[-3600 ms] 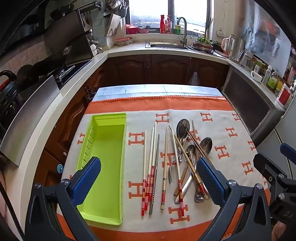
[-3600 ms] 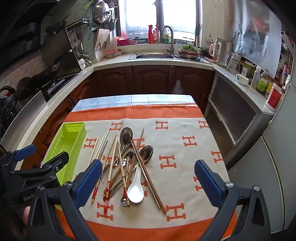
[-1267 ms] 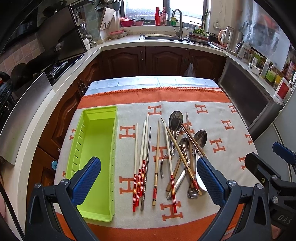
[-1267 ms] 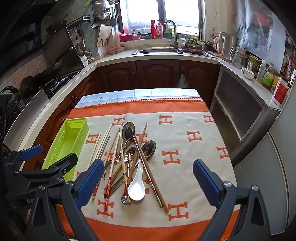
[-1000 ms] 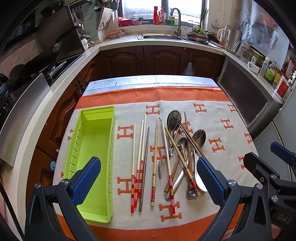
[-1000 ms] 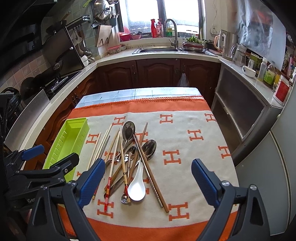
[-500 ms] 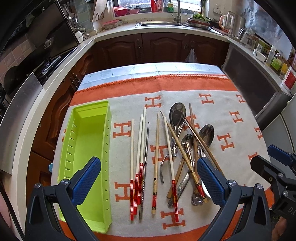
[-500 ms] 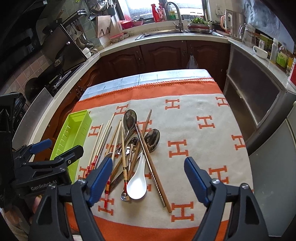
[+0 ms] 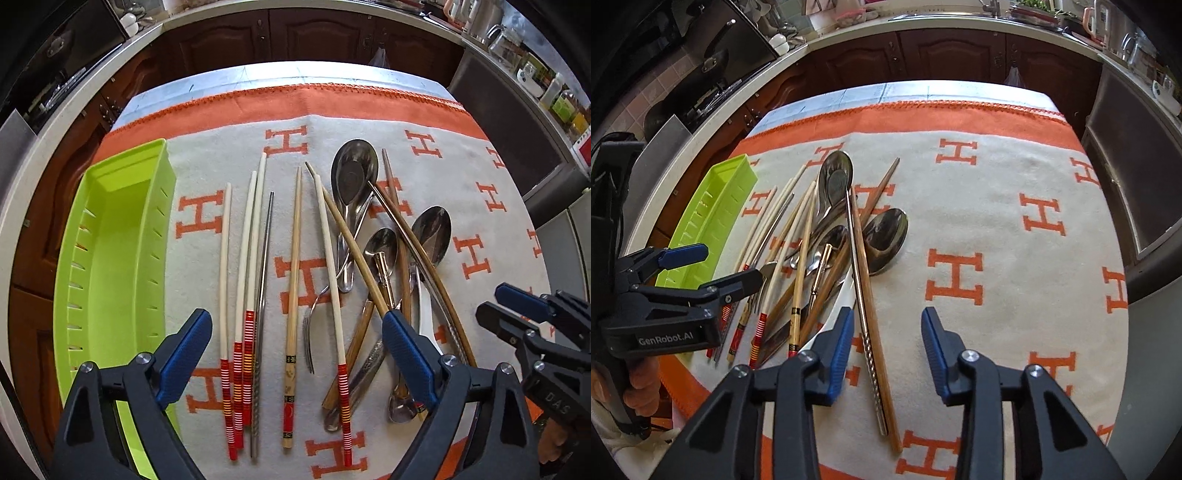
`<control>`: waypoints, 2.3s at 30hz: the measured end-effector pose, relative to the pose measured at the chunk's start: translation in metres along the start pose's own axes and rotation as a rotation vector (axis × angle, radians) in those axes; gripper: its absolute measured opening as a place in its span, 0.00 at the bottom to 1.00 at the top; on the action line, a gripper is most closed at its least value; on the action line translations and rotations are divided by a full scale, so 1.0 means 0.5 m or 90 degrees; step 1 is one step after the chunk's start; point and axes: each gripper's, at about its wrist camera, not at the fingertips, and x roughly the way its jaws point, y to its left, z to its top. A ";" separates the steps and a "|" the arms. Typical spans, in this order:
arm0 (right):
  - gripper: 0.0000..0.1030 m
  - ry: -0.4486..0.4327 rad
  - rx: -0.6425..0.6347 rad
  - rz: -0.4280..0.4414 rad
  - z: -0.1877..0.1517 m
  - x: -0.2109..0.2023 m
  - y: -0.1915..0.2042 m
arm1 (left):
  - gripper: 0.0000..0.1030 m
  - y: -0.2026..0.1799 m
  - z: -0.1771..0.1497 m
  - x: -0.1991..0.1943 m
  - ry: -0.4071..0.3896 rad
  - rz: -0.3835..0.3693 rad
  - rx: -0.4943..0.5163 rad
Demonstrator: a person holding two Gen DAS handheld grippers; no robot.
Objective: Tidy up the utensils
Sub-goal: 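Grasp a plain wooden chopstick with the left gripper while the right grasps a brown chopstick, then carry both chopsticks into the green tray and open both grippers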
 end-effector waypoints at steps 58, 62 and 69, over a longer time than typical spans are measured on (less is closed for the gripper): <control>0.07 0.003 0.033 0.048 -0.029 0.031 -0.005 | 0.10 -0.100 0.034 0.088 0.119 -0.149 -0.039; 0.07 -0.010 0.035 0.050 -0.025 0.005 0.000 | 0.10 -0.081 0.028 0.057 0.106 -0.164 -0.033; 0.07 -0.026 0.017 0.046 -0.021 -0.023 0.031 | 0.05 -0.035 0.019 0.018 0.082 -0.175 -0.031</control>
